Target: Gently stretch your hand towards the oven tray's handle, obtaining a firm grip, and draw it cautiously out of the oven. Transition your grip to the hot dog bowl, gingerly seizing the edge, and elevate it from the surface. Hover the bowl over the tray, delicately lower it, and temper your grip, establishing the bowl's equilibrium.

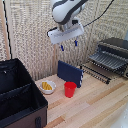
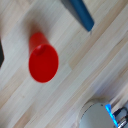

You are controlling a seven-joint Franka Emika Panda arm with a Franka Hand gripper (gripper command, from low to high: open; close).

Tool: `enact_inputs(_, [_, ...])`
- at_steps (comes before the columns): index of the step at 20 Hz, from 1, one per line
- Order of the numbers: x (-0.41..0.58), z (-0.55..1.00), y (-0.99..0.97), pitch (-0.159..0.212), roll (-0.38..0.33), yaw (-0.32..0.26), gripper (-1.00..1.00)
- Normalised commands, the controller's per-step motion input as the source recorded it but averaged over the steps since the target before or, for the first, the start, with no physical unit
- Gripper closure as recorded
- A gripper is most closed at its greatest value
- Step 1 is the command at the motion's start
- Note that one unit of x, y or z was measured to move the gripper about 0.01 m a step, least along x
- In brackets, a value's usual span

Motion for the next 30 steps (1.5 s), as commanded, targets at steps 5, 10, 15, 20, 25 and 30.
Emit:
enact_inputs(5, [0.000, -0.22, 0.57, 0.000, 0.159, -0.106, -1.00])
enact_inputs(10, [0.000, -0.32, 0.42, 0.002, 0.104, -0.068, -1.00])
enact_inputs(15, [0.000, -0.35, 0.24, 0.022, 0.033, 0.006, -1.00])
enact_inputs(20, [0.000, -0.40, 0.16, 0.021, 0.005, 0.058, -1.00])
enact_inputs(25, [-0.010, -0.42, 0.05, -0.012, -0.002, 0.072, -1.00])
enact_inputs(30, [-0.048, -0.38, 0.00, -0.084, -0.043, 0.066, -1.00])
